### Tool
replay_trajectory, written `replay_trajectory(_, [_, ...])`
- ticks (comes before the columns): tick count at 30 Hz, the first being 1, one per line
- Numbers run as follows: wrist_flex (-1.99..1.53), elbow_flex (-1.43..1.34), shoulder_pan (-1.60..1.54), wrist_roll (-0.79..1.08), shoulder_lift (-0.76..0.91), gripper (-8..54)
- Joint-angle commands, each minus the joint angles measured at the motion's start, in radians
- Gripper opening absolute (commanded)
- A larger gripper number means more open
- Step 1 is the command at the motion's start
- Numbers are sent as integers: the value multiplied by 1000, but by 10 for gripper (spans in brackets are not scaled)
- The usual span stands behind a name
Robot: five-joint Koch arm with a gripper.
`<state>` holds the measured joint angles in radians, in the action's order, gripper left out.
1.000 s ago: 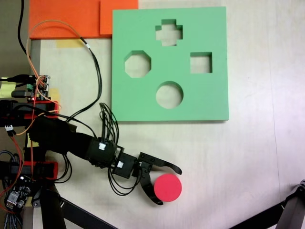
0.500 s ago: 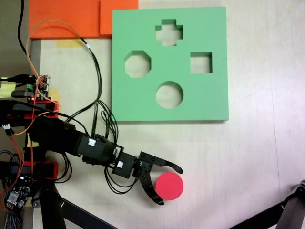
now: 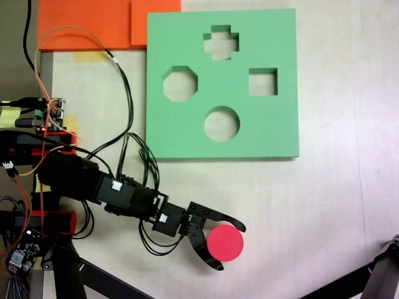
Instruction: Put the cylinder block into the corresponding hole
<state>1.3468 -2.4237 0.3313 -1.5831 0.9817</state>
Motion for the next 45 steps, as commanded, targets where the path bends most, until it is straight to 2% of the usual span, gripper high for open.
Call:
replay_trajectory(1, [-18,2,-9,-9,52,313])
replay_trajectory(4, [-20,-28,-41,-11,91,293])
replay_trajectory(9, [-41,-144,-95,-15,276,146])
replay_trajectory(14, [-153,-164,-270,-21,471,142])
replay_trajectory(20, [-153,-129,-548,-35,495,142])
replay_trajectory(27, [-169,-91,-758,-37,480,143])
replay_trajectory(45, [-158,-46,-782,-35,325,143])
